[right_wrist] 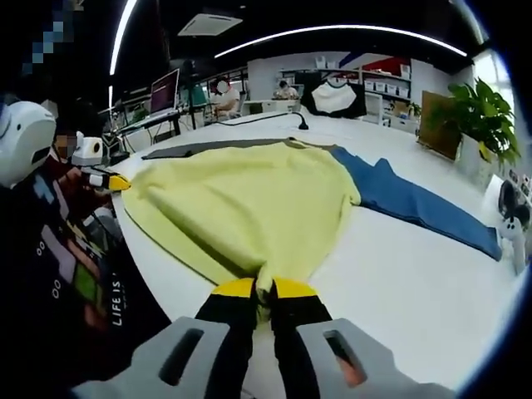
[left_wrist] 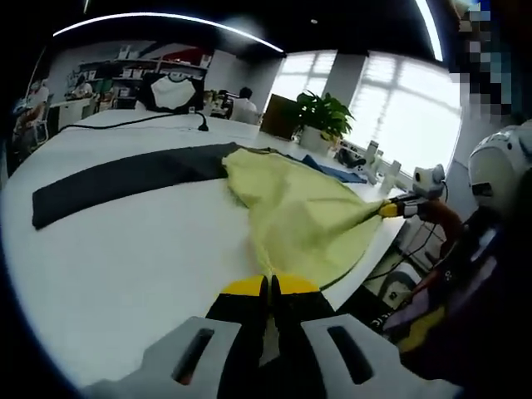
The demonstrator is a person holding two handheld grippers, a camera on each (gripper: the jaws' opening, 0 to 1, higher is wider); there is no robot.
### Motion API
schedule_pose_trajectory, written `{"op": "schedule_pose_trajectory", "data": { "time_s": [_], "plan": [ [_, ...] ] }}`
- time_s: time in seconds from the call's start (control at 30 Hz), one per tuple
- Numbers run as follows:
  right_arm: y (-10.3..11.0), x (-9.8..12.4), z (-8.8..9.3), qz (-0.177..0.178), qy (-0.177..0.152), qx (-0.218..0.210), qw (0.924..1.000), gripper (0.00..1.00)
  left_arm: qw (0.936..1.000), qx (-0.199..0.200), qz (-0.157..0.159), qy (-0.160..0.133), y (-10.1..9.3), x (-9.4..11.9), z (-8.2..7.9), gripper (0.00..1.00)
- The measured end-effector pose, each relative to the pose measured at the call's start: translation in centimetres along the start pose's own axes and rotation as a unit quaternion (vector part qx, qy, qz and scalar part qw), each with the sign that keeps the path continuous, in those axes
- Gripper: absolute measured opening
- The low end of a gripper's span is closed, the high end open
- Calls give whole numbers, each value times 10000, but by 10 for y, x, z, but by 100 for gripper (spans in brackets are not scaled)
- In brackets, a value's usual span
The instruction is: Fold the garment on the visible template until the final outline fits inside the template.
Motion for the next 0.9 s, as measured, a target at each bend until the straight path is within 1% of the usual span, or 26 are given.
{"op": "schedule_pose_trajectory", "data": {
  "time_s": [0.07,0.13,0.2,0.4,0.5,0.63,0.83,0.9],
  "plan": [
    [1,2,1,-26,-22,44,10000,5,9997,-235,-48,-3,-2,1,0,3],
    [1,5,2,-14,-48,-3,10000,7,9994,-340,-73,7,-4,2,0,3],
    [2,10,5,24,-73,-69,9999,8,9994,-338,-53,-11,-6,3,0,3],
    [5,19,13,123,-45,-52,9999,12,9994,-348,-49,-52,-10,6,1,3],
    [6,26,18,191,-38,-195,9996,15,9992,-386,-28,-59,-14,7,1,3],
    [8,32,20,210,-99,-282,9993,15,9991,-415,-15,-71,-17,7,2,3],
    [11,37,23,224,-77,-446,9987,14,9991,-422,-2,-84,-19,7,1,3],
    [12,38,24,194,-72,-517,9985,10,9990,-433,5,-92,-20,8,1,3]
  ]
}}
Point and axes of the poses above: the point that each gripper's makers call its tool centre point, and the gripper's own axes: x roughly backward along the fingers, y roughly to its left, z roughly out of its underside, the point moved 2 cm from there along x, roughly backward along the fingers, and after that the axes turned 2 degrees about y, right-handed, at the moved point
